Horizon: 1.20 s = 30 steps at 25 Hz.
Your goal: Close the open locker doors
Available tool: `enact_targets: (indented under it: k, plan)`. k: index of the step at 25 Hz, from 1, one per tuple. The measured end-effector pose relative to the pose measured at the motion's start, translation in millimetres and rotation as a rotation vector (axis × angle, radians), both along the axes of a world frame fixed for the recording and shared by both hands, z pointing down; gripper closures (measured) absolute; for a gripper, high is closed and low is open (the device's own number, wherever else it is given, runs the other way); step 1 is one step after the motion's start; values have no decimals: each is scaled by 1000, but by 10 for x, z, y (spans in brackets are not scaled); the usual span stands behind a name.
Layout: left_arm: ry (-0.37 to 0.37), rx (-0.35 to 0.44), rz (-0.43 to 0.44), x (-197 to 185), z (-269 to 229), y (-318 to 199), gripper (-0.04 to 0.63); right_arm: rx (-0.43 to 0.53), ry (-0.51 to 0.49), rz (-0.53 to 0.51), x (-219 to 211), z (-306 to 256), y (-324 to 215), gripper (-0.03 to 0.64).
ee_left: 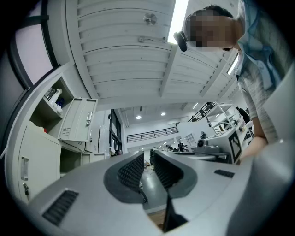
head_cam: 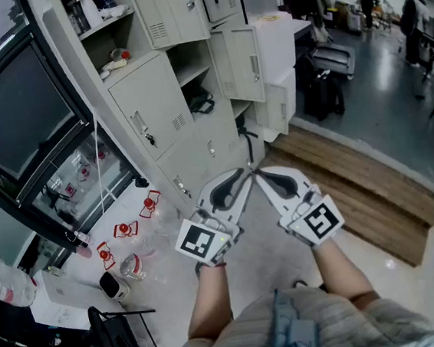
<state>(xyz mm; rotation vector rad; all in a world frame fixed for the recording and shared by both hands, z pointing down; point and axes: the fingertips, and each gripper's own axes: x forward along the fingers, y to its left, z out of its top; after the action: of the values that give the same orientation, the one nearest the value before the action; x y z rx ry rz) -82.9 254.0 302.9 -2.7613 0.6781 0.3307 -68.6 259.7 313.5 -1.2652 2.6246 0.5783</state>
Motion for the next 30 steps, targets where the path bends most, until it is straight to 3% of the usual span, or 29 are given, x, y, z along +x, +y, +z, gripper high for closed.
enact_targets:
  k: [17,30]
  plan:
    - [7,7,4,-127,-21,-53,528,-4,3,5,-103,-5,-66,617]
    - [0,27,-11,-365,-156,-289,528,-17,-9,-119,-261,-224,-297,615]
